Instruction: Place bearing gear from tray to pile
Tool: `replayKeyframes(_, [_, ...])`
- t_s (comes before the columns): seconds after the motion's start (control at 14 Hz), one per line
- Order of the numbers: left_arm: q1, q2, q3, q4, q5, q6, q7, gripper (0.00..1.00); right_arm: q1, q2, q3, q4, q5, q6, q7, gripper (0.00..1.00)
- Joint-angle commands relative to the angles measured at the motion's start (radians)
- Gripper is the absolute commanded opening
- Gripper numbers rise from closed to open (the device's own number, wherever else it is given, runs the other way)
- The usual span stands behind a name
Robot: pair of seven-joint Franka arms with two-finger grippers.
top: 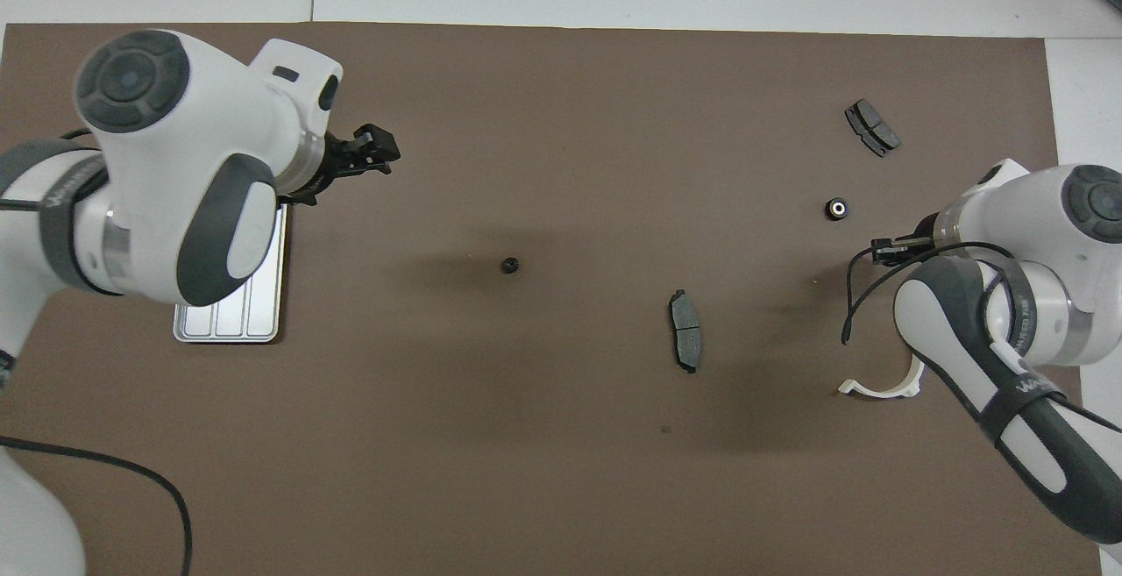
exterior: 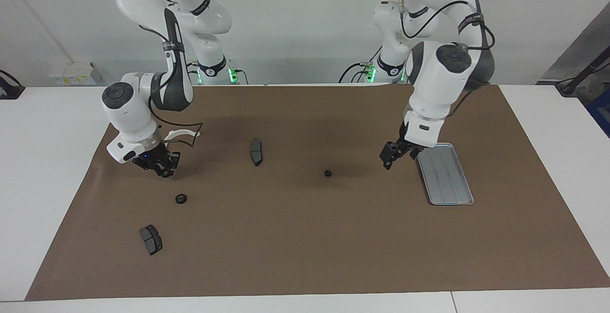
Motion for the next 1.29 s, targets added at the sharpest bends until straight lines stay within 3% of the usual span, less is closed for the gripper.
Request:
replayKeyframes(0.0, [0.089, -0.072, -0.008, -0.001, 0.007, -0.118, 0.176, 1.0, -0.027, 0.0, 0.016, -0.011, 0.023, 0.021, -0.041, 0.32])
replayKeyframes(0.14, [0.146, -0.13, -0.008, -0.003, 0.041, -0.179, 0.279, 1.0, -0.024, 0.0, 0.017, -0.007, 0.023, 0.01, -0.038, 0.69])
replayKeyframes(0.36, [0.154, -0.192, -0.009, -0.004, 0.13, -0.245, 0.306, 1.0, 0.021, -0.023, 0.021, 0.011, 0.023, -0.005, 0.011, 0.97])
replayKeyframes(0.71, [0.149, -0.265, -0.012, -0.019, 0.147, -0.371, 0.306, 1.0, 0.208, -0.018, 0.021, 0.129, 0.029, -0.107, 0.269, 1.0])
replayKeyframes(0.86, [0.149, -0.29, -0.014, -0.071, 0.145, -0.338, 0.309, 1.0, 0.286, -0.005, 0.021, 0.166, 0.029, -0.104, 0.393, 1.0])
replayKeyframes(1.07, [0.14, -0.333, -0.015, -0.189, 0.144, -0.183, 0.306, 1.0, 0.369, 0.038, 0.021, 0.249, 0.031, -0.096, 0.519, 0.99])
replayKeyframes(1.21, [0.14, -0.331, -0.015, -0.193, 0.145, -0.147, 0.306, 1.0, 0.441, 0.121, 0.021, 0.364, 0.064, -0.096, 0.608, 1.0])
